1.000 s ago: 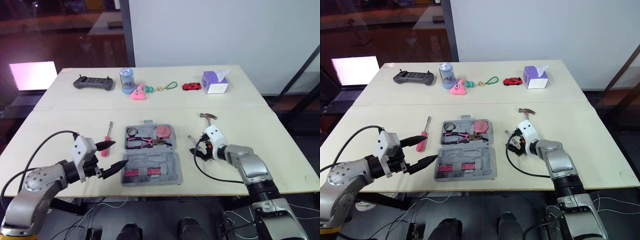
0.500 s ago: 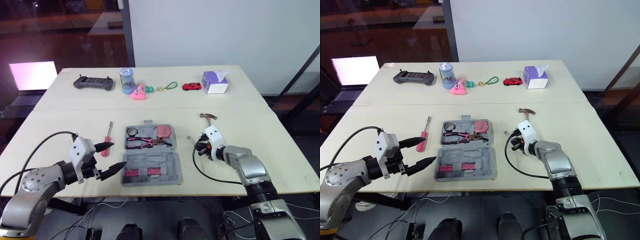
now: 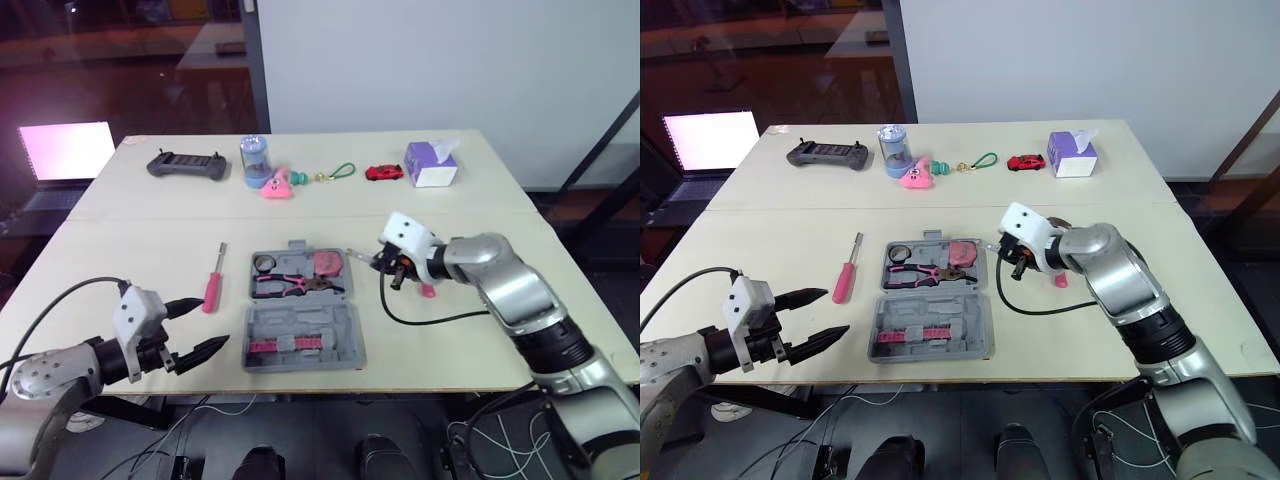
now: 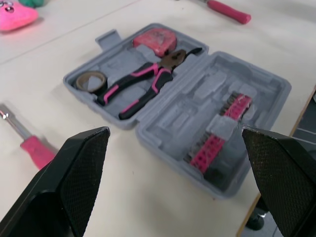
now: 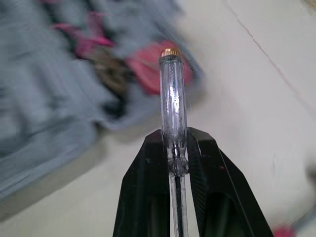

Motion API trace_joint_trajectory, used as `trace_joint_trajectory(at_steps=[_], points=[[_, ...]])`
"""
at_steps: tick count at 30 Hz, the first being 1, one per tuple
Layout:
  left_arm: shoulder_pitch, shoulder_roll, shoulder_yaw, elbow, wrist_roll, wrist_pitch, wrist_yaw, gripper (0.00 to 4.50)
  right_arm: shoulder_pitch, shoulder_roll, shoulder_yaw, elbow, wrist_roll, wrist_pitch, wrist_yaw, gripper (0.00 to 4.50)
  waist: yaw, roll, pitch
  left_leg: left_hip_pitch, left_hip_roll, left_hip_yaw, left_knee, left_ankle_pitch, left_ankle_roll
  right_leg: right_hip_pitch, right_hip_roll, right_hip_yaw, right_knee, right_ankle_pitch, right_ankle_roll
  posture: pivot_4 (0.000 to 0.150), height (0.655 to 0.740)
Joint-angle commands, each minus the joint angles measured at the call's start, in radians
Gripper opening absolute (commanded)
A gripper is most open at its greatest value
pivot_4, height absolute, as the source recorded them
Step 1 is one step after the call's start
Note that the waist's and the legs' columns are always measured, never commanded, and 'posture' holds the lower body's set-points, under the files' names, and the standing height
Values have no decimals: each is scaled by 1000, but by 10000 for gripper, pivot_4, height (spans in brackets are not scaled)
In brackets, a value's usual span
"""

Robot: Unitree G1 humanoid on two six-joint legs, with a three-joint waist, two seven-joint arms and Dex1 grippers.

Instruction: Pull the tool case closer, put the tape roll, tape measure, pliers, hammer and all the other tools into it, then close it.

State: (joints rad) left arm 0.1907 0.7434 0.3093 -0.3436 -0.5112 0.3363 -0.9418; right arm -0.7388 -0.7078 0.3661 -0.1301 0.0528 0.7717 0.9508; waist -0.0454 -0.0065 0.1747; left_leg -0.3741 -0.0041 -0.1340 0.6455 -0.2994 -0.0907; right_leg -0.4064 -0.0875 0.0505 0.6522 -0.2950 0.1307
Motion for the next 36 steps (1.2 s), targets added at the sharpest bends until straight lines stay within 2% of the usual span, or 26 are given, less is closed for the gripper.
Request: trace_joint_trajectory(at_steps=[1,7,15,27,36], points=[[22,-2,47,4,-4,-34,-5,45000,-109,-16,90,-97,21,15,151,535,0,0,0,0,0,0,0,0,0,0,0,0,0,0,0,1500,7400],[102,-22,71,-14,5,-66,2,45000,-240,2,295,-55,-101,20,222,535,0,0,0,0,0,0,0,0,0,0,0,0,0,0,0,1500,7400],[241,-71,158,-85,4,-99,49,45000,-293,205,433,63,-231,-2,147,535,-1,0,0,0,0,0,0,0,0,-2,0,0,1,0,0,1500,7400],[359,-125,191,-198,-2,-90,110,45000,-294,455,509,303,-361,-120,34,535,-1,0,0,-1,0,0,0,0,0,-2,0,0,1,0,0,1500,7400],[367,-121,201,-205,-9,-83,117,45000,-271,537,498,408,-406,-158,-1,535,-3,0,0,0,0,0,-1,0,0,-2,0,0,1,0,0,1500,7400]])
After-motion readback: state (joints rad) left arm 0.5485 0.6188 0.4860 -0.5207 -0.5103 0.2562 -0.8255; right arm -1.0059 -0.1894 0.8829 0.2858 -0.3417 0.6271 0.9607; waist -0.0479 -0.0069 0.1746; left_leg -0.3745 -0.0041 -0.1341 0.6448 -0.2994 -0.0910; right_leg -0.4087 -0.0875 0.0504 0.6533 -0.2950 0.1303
